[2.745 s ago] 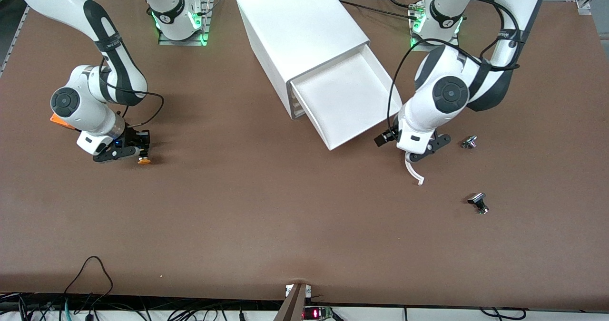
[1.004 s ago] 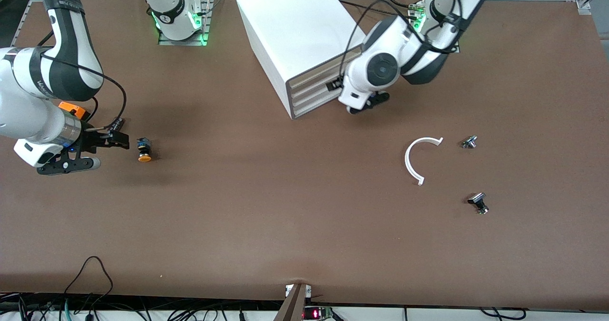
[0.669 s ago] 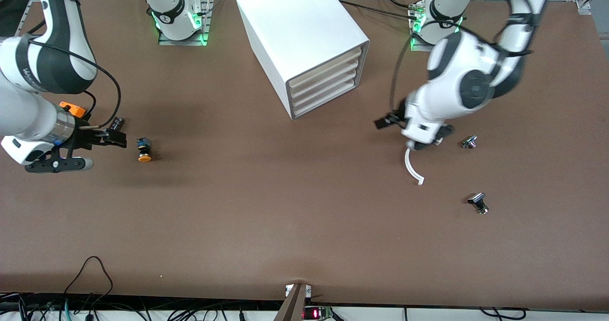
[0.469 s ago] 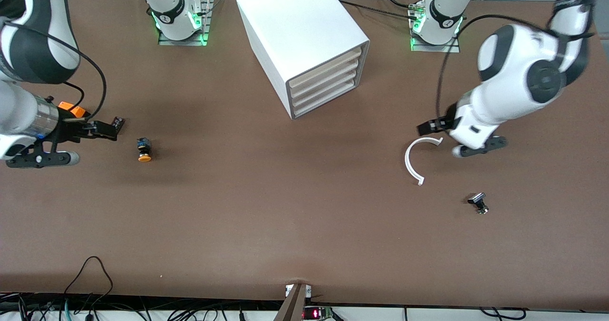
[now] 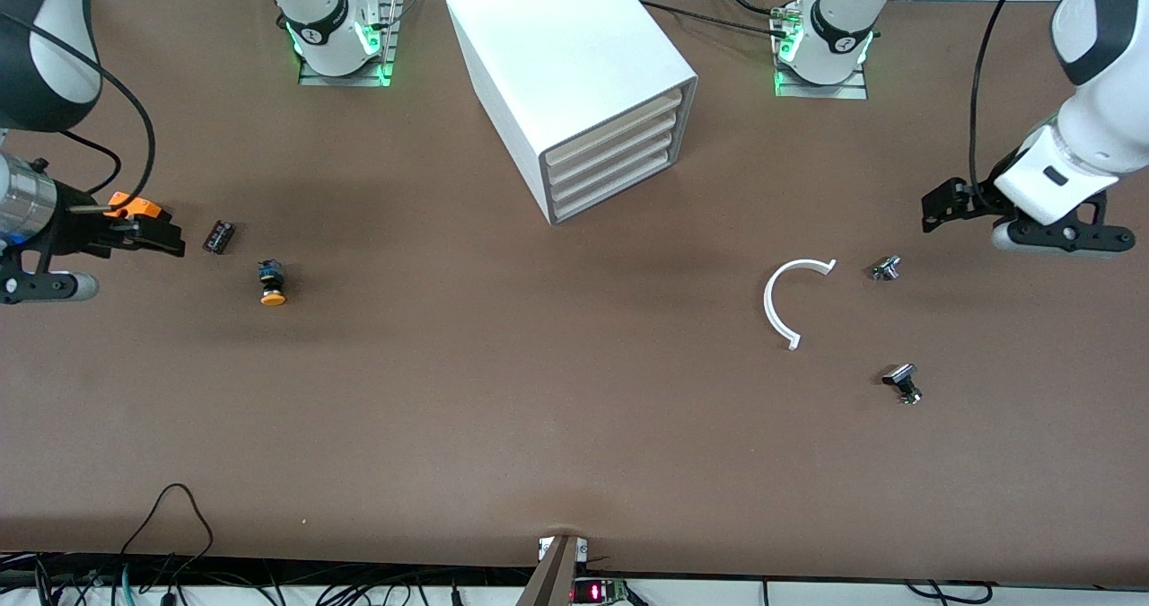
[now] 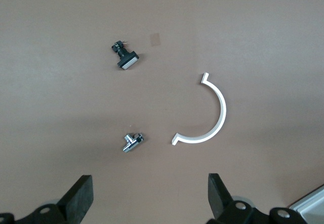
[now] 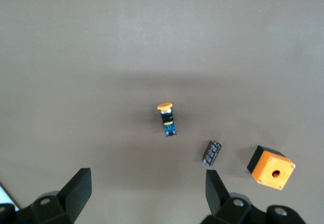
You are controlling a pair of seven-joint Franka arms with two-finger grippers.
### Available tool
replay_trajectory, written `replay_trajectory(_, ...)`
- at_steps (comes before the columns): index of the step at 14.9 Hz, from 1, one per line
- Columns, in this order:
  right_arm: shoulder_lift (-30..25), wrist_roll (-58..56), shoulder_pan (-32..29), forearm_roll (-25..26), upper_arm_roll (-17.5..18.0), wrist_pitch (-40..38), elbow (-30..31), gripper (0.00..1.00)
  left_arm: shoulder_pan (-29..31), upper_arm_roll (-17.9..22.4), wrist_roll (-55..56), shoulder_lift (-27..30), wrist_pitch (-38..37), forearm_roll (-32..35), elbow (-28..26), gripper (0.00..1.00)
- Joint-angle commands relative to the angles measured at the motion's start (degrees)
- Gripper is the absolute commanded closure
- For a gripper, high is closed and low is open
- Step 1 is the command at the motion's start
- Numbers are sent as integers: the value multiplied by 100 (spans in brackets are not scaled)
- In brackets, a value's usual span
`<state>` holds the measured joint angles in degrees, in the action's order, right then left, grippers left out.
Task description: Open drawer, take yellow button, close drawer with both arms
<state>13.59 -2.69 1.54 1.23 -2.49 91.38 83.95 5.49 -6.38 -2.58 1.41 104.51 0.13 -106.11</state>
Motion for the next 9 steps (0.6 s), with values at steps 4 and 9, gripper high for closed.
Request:
replay_trajectory(4, -374, -38, 13, 43, -85, -244, 103, 0, 66, -12, 161, 342, -641, 119, 135, 0)
replay_trajectory(9, -497, 119, 30, 43, -121, -122, 217, 0, 66, -12, 302, 360, -704, 84, 222, 0)
